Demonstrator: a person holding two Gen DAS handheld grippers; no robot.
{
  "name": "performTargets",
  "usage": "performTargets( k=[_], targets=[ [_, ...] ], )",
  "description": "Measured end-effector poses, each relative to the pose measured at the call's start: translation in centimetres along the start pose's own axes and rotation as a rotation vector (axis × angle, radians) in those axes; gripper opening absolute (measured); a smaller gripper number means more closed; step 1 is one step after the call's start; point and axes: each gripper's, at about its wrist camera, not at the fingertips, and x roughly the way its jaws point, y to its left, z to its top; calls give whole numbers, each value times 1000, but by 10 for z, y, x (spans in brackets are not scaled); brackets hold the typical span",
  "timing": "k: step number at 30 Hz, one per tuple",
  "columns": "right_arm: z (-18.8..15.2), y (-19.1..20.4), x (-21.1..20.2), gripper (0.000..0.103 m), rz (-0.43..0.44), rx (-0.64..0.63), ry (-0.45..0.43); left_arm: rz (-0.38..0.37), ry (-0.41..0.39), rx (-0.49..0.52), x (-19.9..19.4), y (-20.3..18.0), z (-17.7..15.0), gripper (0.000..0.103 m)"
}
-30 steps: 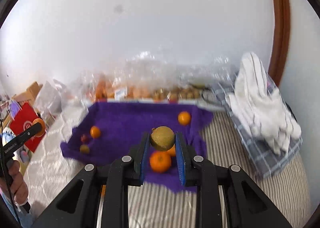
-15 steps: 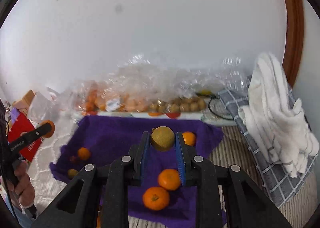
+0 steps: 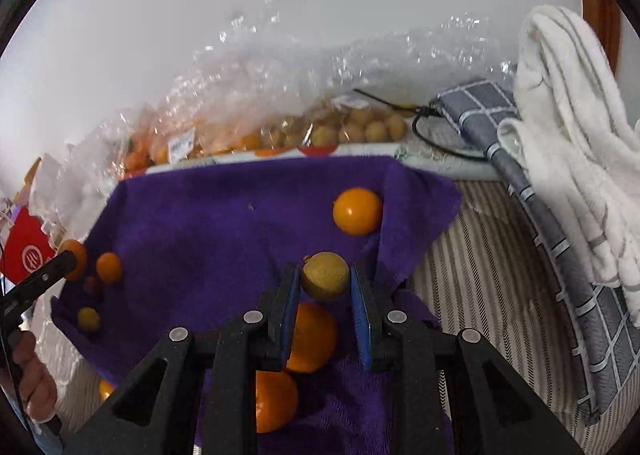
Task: Organize fruits
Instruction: 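Lower and open the right gripper on the towel while the left releases the orange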
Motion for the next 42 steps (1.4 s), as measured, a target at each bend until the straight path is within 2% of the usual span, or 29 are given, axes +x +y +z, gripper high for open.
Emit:
performTargets(
  k=[8,12,22,24,29,33,36,42],
  targets=[
    [-2,3,7,25,-14,-16,-9,87,36,62,11,-15,-7,40],
    [-2,2,7,26,-12,-15,-12,88,50,54,12,-15,-8,40],
    [-5,-3,-2,37,-26,3,-18,106,55,61,15,-16,-11,40],
    [-5,0,-4,41,-40,-6,-20,110,51,68,16,-17,-12,40],
    [-7,7,-9,41,-85,-30,-15,119,49,75,18,-16,-13,40],
    [-8,10,-20,41,-91,-25,-45,130,25,92,17,-17,-14,40],
    [-9,15,-30,41,-118,-39,-85,122,1,81,12,-15,-13,47],
    [-15,26,-45,41,-109,-50,-122,126,-73,58,-10,-12,-11,47]
  ],
)
